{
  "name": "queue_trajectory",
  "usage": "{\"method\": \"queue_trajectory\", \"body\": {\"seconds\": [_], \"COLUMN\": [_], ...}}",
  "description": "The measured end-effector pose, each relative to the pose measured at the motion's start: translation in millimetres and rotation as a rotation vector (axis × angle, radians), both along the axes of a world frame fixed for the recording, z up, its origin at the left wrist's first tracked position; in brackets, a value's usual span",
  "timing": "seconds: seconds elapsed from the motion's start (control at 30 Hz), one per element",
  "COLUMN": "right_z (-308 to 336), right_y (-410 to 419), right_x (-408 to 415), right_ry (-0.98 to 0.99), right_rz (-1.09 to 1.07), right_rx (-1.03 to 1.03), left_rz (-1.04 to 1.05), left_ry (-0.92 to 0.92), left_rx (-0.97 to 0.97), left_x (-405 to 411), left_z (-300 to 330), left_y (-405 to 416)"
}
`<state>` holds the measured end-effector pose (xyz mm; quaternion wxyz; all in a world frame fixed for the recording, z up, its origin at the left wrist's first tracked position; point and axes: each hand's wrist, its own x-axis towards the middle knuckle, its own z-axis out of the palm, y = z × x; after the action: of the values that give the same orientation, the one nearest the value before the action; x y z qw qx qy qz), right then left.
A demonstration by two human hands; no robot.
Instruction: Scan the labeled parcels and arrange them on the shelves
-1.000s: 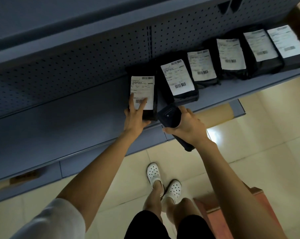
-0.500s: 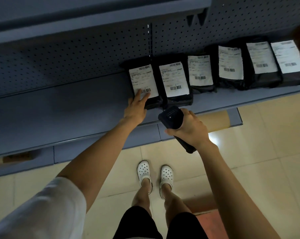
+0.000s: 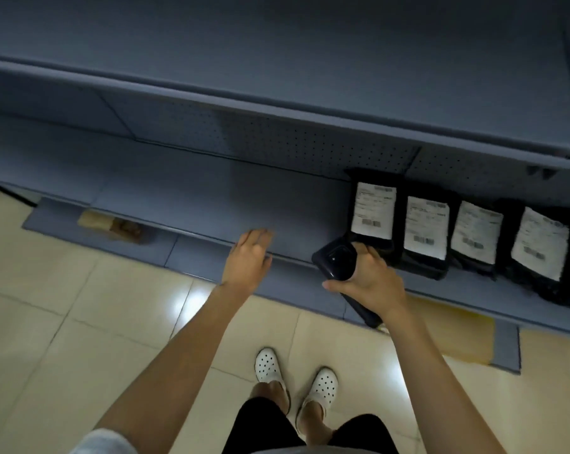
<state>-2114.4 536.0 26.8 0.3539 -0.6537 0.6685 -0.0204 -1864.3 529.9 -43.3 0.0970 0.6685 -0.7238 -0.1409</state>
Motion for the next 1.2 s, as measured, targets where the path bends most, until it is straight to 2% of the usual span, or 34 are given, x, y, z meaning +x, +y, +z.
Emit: {"method": "queue_trajectory", "body": {"seconds": [0.1, 0.3, 0.6, 0.9, 1.2], "right_z": [12.6, 42.2, 73.0, 96.7, 91.9], "right_y": [-6.6, -3.6, 43.4, 81.2, 59.4], "right_x": [58.1, 203.2, 483.8, 705.2, 938.9], "right_ry": [-0.02, -0.023, -0.093, -0.15, -0.175], "right_rz": [0.149, 0.435, 0.756, 0.964, 1.111], "right_rx": [0.014, -0.038, -0.11, -0.13, -0.169], "left_rz": [0.145, 0.406, 0.678, 0.886, 1.03], "left_ry": [0.031, -0.045, -0.126, -0.164, -0.198], "left_rx": [-0.042, -0.092, -0.135, -0.182, -0.156], "left_x": [56.0, 184.4, 414.6, 608.5, 816.6], "left_z": [12.9, 35.5, 64.9, 89.2, 84.1], "left_y": [32.2, 98.2, 202.8, 274.1, 282.1]}}
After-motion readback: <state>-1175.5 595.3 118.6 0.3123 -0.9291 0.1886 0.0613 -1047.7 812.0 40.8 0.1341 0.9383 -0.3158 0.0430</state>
